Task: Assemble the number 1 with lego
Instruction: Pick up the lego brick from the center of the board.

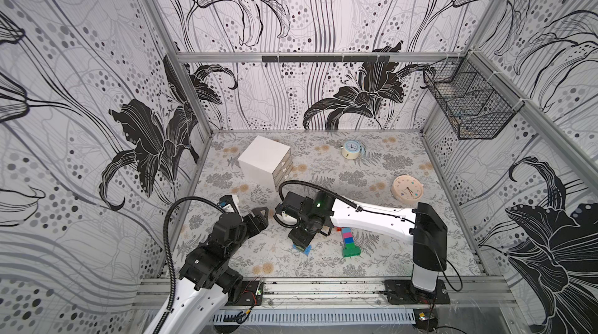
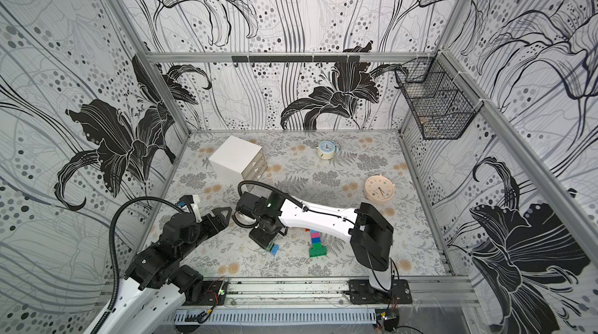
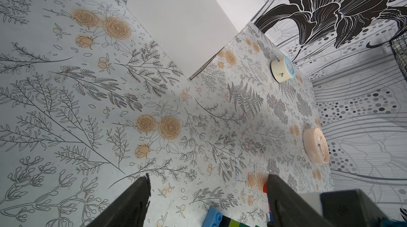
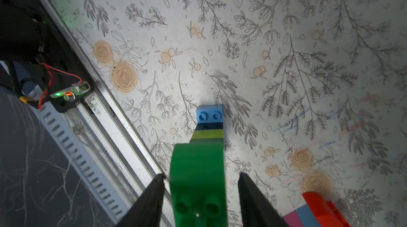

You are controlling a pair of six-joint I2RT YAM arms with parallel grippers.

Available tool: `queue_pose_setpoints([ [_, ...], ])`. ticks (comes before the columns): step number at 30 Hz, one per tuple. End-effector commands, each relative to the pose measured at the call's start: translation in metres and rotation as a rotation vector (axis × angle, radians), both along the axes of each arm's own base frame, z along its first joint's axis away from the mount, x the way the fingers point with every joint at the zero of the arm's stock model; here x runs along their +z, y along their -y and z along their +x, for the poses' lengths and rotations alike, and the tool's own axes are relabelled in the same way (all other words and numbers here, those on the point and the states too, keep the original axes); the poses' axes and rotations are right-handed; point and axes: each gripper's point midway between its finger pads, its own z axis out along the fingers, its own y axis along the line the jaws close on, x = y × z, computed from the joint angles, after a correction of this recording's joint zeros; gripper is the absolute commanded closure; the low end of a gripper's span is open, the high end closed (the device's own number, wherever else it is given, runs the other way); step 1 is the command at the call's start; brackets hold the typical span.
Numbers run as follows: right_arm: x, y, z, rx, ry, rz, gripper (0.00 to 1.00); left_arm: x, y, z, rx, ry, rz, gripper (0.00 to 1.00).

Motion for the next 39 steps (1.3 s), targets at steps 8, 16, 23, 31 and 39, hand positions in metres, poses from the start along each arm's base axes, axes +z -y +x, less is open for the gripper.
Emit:
queue_pose_setpoints([
  [8,-0.002,0.01,-0.007,0.047,-0.022,-0.068,0.69,0.019,-0.008,0.004,0.046,0.065,0.003,0.14],
  [16,0.014,0.004,-0.001,0.013,-0.044,-0.004,0.76,0.029,0.001,0.014,-0.016,0.125,0.038,0.14],
  [23,0.048,0.023,0.026,-0.111,-0.192,0.164,0.77,0.059,0.054,0.033,-0.341,0.278,0.132,0.13],
  [31,0.086,0.041,0.057,-0.195,-0.309,0.314,0.77,0.059,0.12,0.015,-0.823,0.358,0.171,0.13],
  [39,0.101,0.033,0.059,-0.179,-0.36,0.367,0.77,0.049,0.158,-0.016,-1.12,0.393,0.217,0.06],
])
